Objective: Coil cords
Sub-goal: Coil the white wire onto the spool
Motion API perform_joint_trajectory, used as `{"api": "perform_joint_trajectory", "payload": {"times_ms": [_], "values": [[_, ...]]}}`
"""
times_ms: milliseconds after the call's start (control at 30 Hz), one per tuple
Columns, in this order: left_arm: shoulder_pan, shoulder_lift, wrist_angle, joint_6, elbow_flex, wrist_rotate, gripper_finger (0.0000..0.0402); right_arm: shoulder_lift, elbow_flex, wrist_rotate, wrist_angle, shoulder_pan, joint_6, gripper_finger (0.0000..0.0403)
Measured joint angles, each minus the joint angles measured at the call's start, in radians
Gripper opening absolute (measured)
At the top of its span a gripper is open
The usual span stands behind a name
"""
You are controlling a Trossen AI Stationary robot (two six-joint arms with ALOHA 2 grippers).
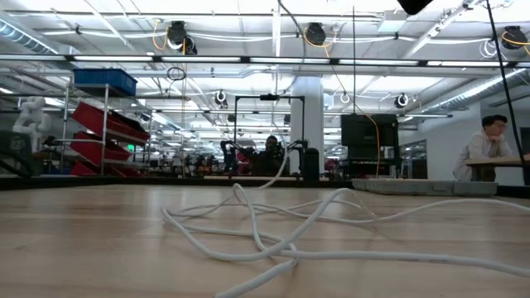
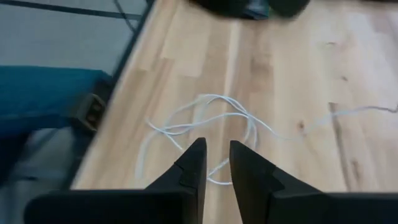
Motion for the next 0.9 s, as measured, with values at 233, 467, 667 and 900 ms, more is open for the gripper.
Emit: {"api": "perform_joint_trajectory", "payload": {"times_ms": [233, 467, 667, 900], "values": [[0.000, 0.000, 0.001, 0.000, 0.000, 0.000, 0.0000, 0.101, -0.064, 0.210, 0.130, 0.032, 0.027, 0.0059], [0.000, -0.002, 0.005, 0.001, 0.000, -0.004, 0.0000, 0.238, -0.077, 0.250, 0.275, 0.004, 0.024, 0.0098], [-0.008, -0.002, 0.005, 0.001, 0.000, -0.009, 0.0000, 0.372, -0.078, 0.329, 0.367, -0.050, 0.032, 0.0162], [-0.008, -0.003, 0.005, 0.002, 0.000, -0.017, 0.0000, 0.440, -0.078, 0.387, 0.387, -0.069, 0.137, 0.0166]]}}
